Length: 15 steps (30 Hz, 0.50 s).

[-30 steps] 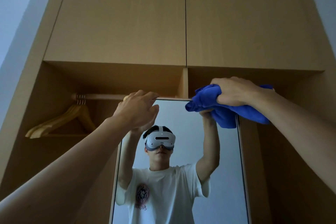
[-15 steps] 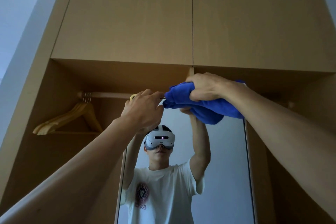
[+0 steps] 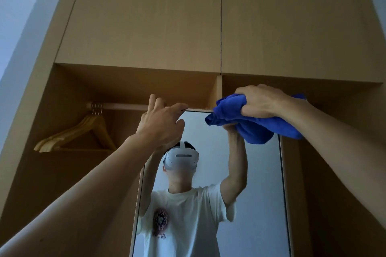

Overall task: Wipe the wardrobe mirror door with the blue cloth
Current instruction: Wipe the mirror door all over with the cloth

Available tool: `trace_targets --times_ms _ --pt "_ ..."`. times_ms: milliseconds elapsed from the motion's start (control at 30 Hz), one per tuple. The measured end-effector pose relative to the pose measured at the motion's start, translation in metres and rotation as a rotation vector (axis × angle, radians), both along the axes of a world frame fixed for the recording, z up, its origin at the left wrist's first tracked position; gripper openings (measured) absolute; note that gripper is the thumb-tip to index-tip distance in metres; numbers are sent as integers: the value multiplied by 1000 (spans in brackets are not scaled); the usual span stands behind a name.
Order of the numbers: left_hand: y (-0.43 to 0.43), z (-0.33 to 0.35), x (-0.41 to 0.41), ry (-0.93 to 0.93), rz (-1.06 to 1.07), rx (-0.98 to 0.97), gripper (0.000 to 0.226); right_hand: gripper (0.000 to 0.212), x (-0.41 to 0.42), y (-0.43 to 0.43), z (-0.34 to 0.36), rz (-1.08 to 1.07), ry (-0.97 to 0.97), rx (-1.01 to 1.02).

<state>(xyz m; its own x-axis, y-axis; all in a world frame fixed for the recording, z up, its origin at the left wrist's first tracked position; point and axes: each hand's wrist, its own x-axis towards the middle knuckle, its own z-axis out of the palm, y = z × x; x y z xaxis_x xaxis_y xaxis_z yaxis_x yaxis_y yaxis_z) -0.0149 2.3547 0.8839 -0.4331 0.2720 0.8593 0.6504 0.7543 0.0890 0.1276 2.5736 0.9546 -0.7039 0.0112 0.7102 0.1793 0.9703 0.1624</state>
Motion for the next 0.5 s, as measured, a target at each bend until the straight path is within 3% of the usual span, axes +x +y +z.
trace_targets --times_ms 200,333,500 --pt "4 3 16 -23 -9 -32 46 22 -15 -37 -5 92 30 39" --pt "-1 1 15 6 -52 5 17 21 -32 -71 -2 204 23 63" --pt "-22 -5 11 -19 -174 103 38 14 -33 -66 -2 266 2 27"
